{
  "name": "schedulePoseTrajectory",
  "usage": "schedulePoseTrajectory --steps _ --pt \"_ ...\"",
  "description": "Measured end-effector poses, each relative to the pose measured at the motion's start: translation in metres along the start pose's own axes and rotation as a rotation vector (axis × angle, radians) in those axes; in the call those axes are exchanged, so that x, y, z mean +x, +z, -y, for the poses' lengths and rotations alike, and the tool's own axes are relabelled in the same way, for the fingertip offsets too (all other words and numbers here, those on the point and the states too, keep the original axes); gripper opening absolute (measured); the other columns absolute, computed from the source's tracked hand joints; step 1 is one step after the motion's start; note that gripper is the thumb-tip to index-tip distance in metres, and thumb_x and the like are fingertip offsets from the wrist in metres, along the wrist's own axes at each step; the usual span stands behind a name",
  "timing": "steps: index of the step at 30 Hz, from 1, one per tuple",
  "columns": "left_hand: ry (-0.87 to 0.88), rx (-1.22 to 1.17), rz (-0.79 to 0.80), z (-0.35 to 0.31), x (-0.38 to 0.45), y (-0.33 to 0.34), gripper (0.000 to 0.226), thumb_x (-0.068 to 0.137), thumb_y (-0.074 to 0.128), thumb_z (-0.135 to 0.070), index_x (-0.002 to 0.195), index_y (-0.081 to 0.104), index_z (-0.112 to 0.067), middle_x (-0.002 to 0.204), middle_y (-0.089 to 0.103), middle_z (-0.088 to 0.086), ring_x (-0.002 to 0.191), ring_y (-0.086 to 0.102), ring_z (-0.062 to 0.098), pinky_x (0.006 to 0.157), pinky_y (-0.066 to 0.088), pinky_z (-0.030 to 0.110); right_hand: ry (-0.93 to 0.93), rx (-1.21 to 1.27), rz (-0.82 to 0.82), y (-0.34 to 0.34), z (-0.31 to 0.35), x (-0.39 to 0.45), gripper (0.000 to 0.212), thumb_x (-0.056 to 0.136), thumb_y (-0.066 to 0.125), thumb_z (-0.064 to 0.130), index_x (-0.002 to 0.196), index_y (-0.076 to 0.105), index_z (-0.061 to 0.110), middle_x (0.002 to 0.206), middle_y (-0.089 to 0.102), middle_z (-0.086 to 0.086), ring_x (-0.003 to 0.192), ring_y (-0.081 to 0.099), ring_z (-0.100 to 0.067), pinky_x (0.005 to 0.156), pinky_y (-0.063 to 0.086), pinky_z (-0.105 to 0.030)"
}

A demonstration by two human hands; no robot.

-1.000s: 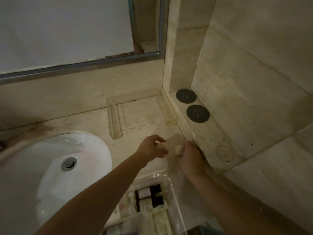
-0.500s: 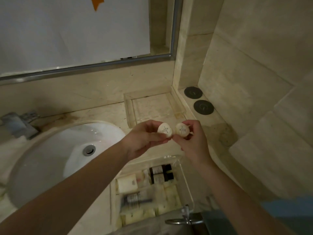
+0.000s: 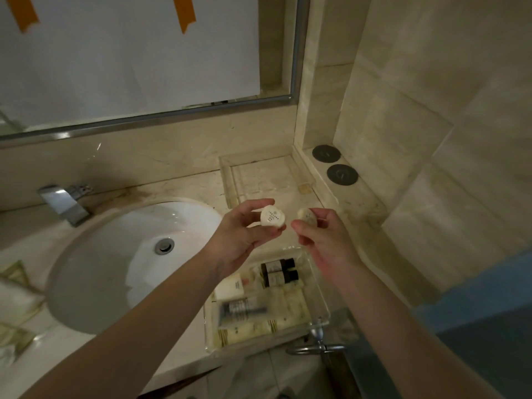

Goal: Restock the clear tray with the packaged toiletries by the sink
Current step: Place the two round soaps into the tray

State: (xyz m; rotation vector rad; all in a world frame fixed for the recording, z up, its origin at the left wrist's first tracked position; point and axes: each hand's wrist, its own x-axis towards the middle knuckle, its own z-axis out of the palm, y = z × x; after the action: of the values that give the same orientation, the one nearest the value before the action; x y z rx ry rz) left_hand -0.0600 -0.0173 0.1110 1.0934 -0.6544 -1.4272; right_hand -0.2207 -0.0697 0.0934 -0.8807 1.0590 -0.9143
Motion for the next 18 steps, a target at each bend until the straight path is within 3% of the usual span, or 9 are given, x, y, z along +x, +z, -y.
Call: schedulePoseTrajectory --steps 4,7,10,12,15,18 --pt "-0.022 -0.062 0.001 0.005 -0.006 -0.002 0.042 0.077 0.057 0.022 0.107 0.064 -0.006 0.107 0.064 0.022 0.097 0.066 0.037 0.084 0.058 0.033 0.151 0.203 -0.043 -0.004 -0.002 -0.005 0.02 0.086 0.065 0.006 0.104 0.054 0.007 0.102 0.059 -0.013 0.077 0.058 -0.019 0.064 0.051 -0.026" --pt "-0.052 -0.079 -0.043 0.01 -0.004 -0.007 0.035 0.081 0.054 0.019 0.104 0.064 -0.006 0.109 0.064 0.024 0.094 0.068 0.035 0.082 0.059 0.032 0.159 0.165 -0.091 -0.01 -0.011 -0.005 0.017 0.089 0.06 0.002 0.103 0.054 0.009 0.11 0.053 -0.012 0.09 0.061 -0.026 0.066 0.057 -0.029" --pt "-0.085 -0.047 -0.089 0.017 -0.001 -0.013 0.032 0.083 0.053 0.018 0.102 0.063 -0.005 0.109 0.063 0.025 0.091 0.068 0.034 0.081 0.059 0.033 0.112 0.007 -0.07 -0.02 -0.022 -0.004 0.026 0.09 0.058 -0.001 0.111 0.06 0.014 0.114 0.051 -0.01 0.096 0.062 -0.027 0.077 0.059 -0.036" --pt "-0.114 -0.001 -0.104 0.022 0.001 -0.018 0.031 0.084 0.053 0.018 0.102 0.063 -0.006 0.111 0.062 0.025 0.093 0.068 0.035 0.081 0.059 0.033 0.063 -0.211 -0.045 -0.029 -0.031 -0.001 0.02 0.089 0.061 0.004 0.103 0.065 0.018 0.115 0.057 -0.007 0.099 0.061 -0.023 0.08 0.056 -0.034" --pt "-0.162 0.05 -0.129 0.031 0.007 -0.027 0.031 0.084 0.053 0.017 0.102 0.063 -0.006 0.115 0.06 0.027 0.097 0.067 0.035 0.083 0.059 0.035 0.019 -0.477 -0.087 -0.038 -0.043 0.004 0.016 0.081 0.07 0.01 0.086 0.06 0.021 0.099 0.064 -0.002 0.096 0.062 -0.023 0.083 0.051 -0.036" --pt "-0.21 0.099 -0.138 0.041 0.012 -0.034 0.031 0.084 0.054 0.018 0.101 0.063 -0.007 0.121 0.058 0.028 0.102 0.066 0.037 0.082 0.059 0.036 0.032 -0.636 -0.109 -0.045 -0.057 0.006 0.02 0.078 0.073 0.012 0.085 0.055 0.019 0.096 0.064 -0.004 0.092 0.064 -0.025 0.081 0.054 -0.041"
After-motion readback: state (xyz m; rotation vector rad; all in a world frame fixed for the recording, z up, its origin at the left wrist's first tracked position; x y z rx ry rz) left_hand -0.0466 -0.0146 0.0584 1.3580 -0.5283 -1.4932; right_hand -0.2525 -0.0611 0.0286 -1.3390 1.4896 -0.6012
